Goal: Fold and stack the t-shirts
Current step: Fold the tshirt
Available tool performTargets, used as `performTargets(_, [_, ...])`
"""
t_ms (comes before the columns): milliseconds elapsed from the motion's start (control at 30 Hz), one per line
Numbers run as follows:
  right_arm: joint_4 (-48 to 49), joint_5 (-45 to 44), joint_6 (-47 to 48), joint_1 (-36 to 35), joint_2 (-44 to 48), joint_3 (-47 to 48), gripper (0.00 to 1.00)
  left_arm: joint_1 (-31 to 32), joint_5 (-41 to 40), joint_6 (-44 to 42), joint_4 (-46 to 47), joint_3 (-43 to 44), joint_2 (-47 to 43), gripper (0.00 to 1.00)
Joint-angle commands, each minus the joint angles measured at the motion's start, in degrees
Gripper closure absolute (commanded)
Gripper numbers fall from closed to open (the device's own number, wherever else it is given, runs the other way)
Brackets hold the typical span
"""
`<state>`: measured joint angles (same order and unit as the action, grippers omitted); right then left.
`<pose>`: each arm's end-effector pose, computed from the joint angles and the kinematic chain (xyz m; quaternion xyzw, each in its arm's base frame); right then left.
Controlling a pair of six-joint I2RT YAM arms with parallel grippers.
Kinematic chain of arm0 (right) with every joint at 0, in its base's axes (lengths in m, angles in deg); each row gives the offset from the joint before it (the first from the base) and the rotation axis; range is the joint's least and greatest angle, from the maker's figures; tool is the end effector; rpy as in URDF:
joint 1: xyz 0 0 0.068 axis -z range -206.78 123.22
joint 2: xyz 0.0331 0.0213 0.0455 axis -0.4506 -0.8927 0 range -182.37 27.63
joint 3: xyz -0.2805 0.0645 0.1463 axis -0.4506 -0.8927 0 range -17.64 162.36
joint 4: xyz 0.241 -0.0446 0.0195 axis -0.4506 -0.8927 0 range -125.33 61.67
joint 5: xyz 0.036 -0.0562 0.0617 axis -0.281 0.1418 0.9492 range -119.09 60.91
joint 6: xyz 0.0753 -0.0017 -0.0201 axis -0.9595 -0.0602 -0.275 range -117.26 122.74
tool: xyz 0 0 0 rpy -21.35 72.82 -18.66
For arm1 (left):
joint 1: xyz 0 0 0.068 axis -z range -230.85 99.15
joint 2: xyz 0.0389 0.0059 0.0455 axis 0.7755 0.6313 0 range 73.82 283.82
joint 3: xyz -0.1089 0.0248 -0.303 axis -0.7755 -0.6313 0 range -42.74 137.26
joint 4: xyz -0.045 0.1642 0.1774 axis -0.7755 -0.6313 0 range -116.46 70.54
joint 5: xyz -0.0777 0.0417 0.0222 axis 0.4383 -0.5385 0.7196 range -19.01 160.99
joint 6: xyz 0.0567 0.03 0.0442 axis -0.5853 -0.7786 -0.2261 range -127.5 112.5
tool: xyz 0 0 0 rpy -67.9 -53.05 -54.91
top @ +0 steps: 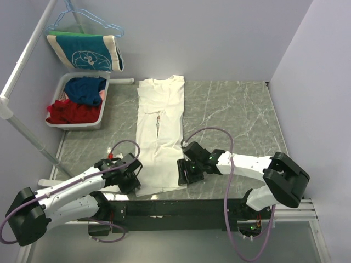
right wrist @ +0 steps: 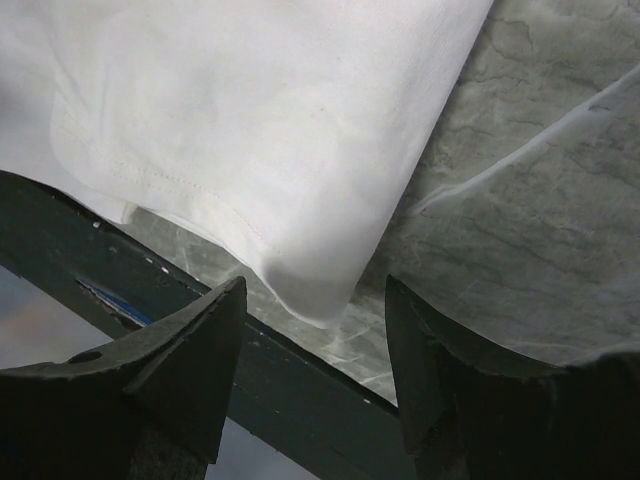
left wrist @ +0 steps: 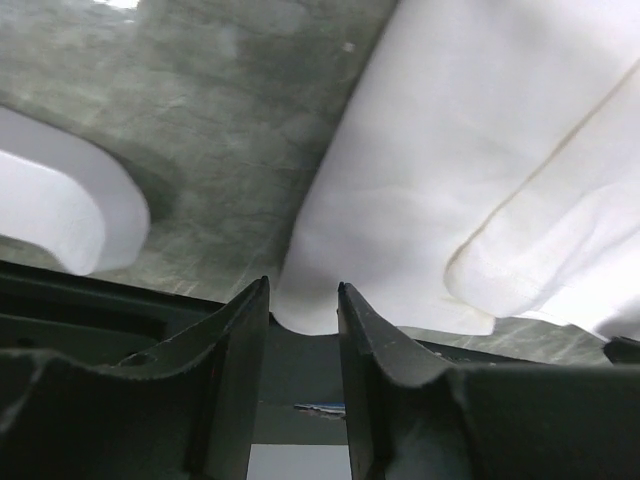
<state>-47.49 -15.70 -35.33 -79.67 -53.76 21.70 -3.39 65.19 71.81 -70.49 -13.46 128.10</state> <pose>0.1381 0.2081 0.1954 -0.1528 0.9502 0.2552 0.0927 0.0739 -0.0707 0.1915 -0.2779 0.9516 -0.0861 0.0994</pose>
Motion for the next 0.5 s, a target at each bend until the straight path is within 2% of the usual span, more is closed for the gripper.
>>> performTargets(0, [1.1,1.3,0.6,-0.5,-1.4,1.5,0.36,0.2,2.7,-0.4,4.7,-0.2,1.5,0.61])
performTargets(267, [3.2,4.5,0.4,-0.6,-3.7,0.7,0.37,0.3,5.3,-0.6,7.6,-5.2,1.3,0.57])
performTargets(367, [3.7,5.7,0.3,-0.6,-5.0,0.7,0.42,0.2,6.2,-0.6,8.7,-7.5,1.0,0.54])
performTargets(467, [2.9,5.4,0.3,-1.1,-6.2,0.7,0.61,0.3,6.9,-0.6,10.5,-9.5,1.1,0.55])
